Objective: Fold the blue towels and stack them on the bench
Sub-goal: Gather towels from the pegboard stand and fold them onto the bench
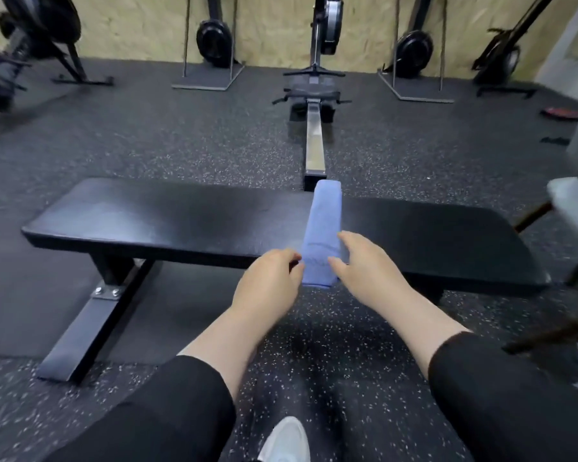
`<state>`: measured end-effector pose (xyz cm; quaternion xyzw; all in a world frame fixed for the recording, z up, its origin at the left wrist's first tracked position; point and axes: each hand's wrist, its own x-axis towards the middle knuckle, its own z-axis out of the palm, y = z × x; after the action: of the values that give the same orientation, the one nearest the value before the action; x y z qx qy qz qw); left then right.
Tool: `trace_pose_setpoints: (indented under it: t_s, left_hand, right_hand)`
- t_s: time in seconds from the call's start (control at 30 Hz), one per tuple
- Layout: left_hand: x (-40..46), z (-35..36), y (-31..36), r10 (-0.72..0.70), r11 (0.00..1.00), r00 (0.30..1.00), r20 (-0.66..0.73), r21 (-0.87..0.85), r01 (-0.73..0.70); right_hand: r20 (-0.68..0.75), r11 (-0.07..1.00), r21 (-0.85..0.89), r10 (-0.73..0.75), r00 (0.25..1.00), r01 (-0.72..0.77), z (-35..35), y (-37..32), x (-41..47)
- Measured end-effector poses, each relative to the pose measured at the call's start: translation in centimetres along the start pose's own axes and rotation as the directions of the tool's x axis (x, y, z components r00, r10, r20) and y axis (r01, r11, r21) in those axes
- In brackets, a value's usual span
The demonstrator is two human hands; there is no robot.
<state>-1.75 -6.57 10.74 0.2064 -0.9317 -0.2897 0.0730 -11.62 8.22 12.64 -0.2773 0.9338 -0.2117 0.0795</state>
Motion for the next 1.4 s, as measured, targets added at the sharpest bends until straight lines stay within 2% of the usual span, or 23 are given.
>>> trace_pose_setpoints:
  t_s: [0.13,0.23,0.3,0.43,0.67,0.8,1.0,1.13,1.2,1.27,1.4]
  left_hand:
    - [0.8,0.0,-1.3,-0.009,1.000,1.000,-0.015,0.003,0.009]
    - [1.5,-0.1,-1.5,-0.021,1.000,0.999,-0.031,-0.001,0.021]
    - [1.7,-0.2,-1.3,-0.022,1.000,0.999,-0.036,-0.004,0.022]
    - [2.0,-0.1,-1.0,-0.019,0.999,0.999,-0.045,-0.040,0.018]
    - [1.8,-0.2,-1.1,-0.016,0.999,0.998,-0.057,-0.039,0.014]
    - [1.7,-0.5,-0.7,-0.018,0.998,0.999,-0.041,-0.060,0.016]
    - [1.6,-0.3,2.0,0.115,0.971,0.992,-0.057,-0.203,-0.124]
    - [1.5,0.3,6.2,0.155,0.969,0.988,-0.023,-0.193,-0.157]
    - [0.9,0.4,8.2,0.174,0.929,0.984,0.034,-0.337,-0.152]
    - [-0.3,0.6,10.2,0.264,0.859,0.960,0.088,-0.475,-0.193]
    - [-3.4,0.1,15.2,0.423,0.733,0.905,0.052,-0.607,-0.308]
  right_hand:
    - [0.136,0.981,-0.182,-0.046,0.990,0.070,4.6,-0.5,4.3]
    - [0.211,0.946,-0.320,0.024,0.977,0.046,7.8,0.6,6.1]
    - [0.139,0.920,-0.392,0.044,0.989,0.014,9.8,1.4,6.3]
    - [-0.088,0.916,-0.401,-0.035,0.996,-0.003,11.5,0.7,5.8]
    - [-0.129,0.924,-0.383,-0.051,0.990,-0.002,10.5,0.7,6.8]
    - [-0.115,0.968,-0.248,-0.003,0.993,-0.026,5.8,0.9,6.5]
    - [0.029,0.987,-0.075,-0.144,0.989,0.145,-6.5,1.2,2.5]
    - [-0.002,0.977,-0.013,-0.211,0.977,0.211,-14.4,0.5,-2.0]
    - [-0.025,0.976,-0.005,-0.216,0.976,0.216,-17.7,0.8,-4.4]
    - [-0.022,0.975,-0.003,-0.222,0.975,0.222,-20.5,1.6,-7.1]
    - [0.018,0.977,-0.044,-0.207,0.978,0.208,-25.1,4.1,-13.3]
